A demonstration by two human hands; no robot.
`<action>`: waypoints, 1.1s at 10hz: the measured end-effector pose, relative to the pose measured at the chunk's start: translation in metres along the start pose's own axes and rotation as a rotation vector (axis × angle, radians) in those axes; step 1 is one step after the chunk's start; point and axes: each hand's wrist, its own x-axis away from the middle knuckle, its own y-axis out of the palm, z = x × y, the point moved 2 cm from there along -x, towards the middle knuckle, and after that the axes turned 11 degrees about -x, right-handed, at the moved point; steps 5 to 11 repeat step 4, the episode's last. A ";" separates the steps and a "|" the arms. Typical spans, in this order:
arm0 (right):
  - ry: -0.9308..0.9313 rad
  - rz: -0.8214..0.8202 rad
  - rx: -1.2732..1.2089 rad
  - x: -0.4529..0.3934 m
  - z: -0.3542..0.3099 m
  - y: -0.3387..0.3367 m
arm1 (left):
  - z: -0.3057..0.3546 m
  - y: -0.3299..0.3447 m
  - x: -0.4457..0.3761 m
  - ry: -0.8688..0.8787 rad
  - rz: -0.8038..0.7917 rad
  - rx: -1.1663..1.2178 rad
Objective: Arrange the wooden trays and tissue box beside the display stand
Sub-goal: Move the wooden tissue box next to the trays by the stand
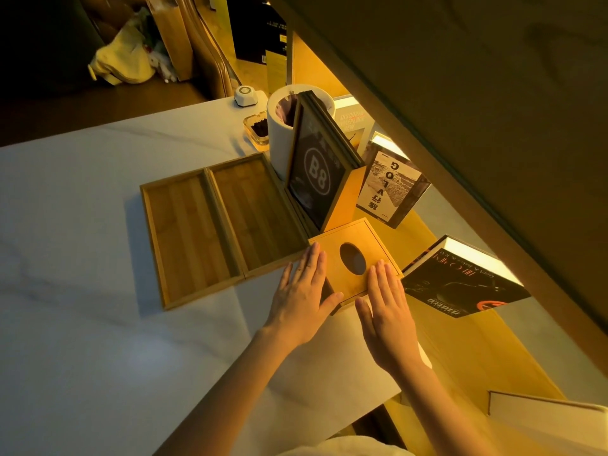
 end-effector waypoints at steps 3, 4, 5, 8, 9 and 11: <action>0.041 0.064 -0.051 -0.006 -0.020 -0.013 | -0.002 -0.026 0.007 -0.029 -0.095 0.302; -0.006 0.052 -0.158 -0.020 -0.046 -0.022 | -0.019 -0.053 0.010 -0.122 -0.020 0.448; -0.006 0.052 -0.158 -0.020 -0.046 -0.022 | -0.019 -0.053 0.010 -0.122 -0.020 0.448; -0.006 0.052 -0.158 -0.020 -0.046 -0.022 | -0.019 -0.053 0.010 -0.122 -0.020 0.448; -0.006 0.052 -0.158 -0.020 -0.046 -0.022 | -0.019 -0.053 0.010 -0.122 -0.020 0.448; -0.006 0.052 -0.158 -0.020 -0.046 -0.022 | -0.019 -0.053 0.010 -0.122 -0.020 0.448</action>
